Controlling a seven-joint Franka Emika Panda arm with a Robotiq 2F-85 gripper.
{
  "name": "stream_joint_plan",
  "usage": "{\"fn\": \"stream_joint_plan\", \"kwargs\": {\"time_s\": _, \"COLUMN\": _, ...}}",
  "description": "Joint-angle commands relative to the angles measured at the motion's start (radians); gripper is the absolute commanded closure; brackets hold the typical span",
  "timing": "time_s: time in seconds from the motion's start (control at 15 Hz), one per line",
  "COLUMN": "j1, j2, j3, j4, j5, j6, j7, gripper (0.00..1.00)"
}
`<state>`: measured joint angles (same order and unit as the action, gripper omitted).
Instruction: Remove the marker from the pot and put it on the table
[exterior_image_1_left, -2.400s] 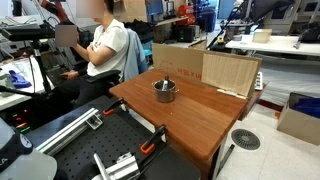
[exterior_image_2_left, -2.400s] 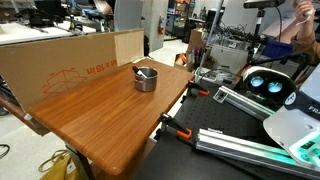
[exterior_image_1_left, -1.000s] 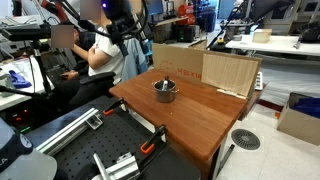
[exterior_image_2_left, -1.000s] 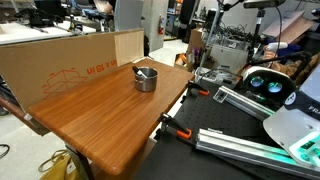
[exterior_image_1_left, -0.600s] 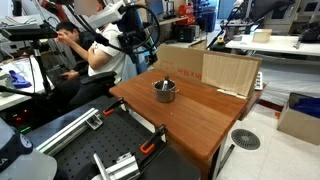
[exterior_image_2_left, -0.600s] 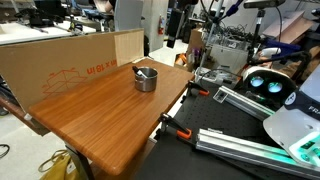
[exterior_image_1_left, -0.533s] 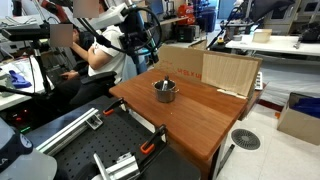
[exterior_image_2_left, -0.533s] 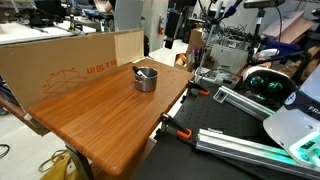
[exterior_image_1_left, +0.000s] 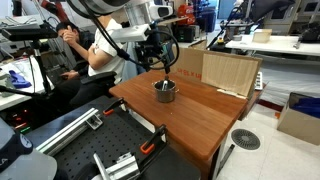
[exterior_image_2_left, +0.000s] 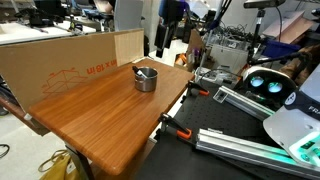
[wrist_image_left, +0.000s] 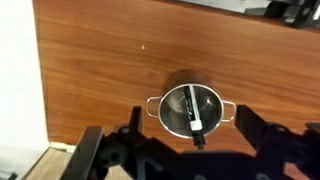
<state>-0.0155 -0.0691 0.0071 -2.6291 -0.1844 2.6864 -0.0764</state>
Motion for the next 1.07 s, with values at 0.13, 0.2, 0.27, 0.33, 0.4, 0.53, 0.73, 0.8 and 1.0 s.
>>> {"fn": "stream_joint_plan", "kwargs": {"time_s": 0.13, "j1": 0.006, "j2": 0.175, "j3": 0.001, "j4": 0.137, "j5": 0.113, "j6": 0.002, "j7": -0.092, "gripper": 0.0}}
{"fn": "stream_joint_plan", "kwargs": {"time_s": 0.2, "j1": 0.003, "j2": 0.2, "j3": 0.004, "j4": 0.161, "j5": 0.12, "j6": -0.002, "j7": -0.097, "gripper": 0.0}}
{"fn": "stream_joint_plan", "kwargs": {"time_s": 0.27, "j1": 0.002, "j2": 0.226, "j3": 0.005, "j4": 0.185, "j5": 0.118, "j6": -0.005, "j7": -0.094, "gripper": 0.0}}
{"fn": "stream_joint_plan", "kwargs": {"time_s": 0.33, "j1": 0.0, "j2": 0.253, "j3": 0.008, "j4": 0.21, "j5": 0.125, "j6": -0.012, "j7": -0.099, "gripper": 0.0}}
{"fn": "stream_joint_plan", "kwargs": {"time_s": 0.4, "j1": -0.001, "j2": 0.276, "j3": 0.008, "j4": 0.232, "j5": 0.122, "j6": -0.015, "j7": -0.095, "gripper": 0.0}}
{"fn": "stream_joint_plan", "kwargs": {"time_s": 0.53, "j1": -0.004, "j2": 0.322, "j3": 0.012, "j4": 0.274, "j5": 0.122, "j6": -0.027, "j7": -0.095, "gripper": 0.0}}
{"fn": "stream_joint_plan", "kwargs": {"time_s": 0.73, "j1": -0.004, "j2": 0.376, "j3": 0.023, "j4": 0.327, "j5": 0.121, "j6": -0.037, "j7": -0.096, "gripper": 0.0}}
{"fn": "stream_joint_plan", "kwargs": {"time_s": 0.8, "j1": -0.003, "j2": 0.388, "j3": 0.029, "j4": 0.341, "j5": 0.12, "j6": -0.038, "j7": -0.099, "gripper": 0.0}}
{"fn": "stream_joint_plan", "kwargs": {"time_s": 1.0, "j1": 0.011, "j2": 0.405, "j3": 0.035, "j4": 0.369, "j5": 0.098, "j6": -0.036, "j7": -0.084, "gripper": 0.0}}
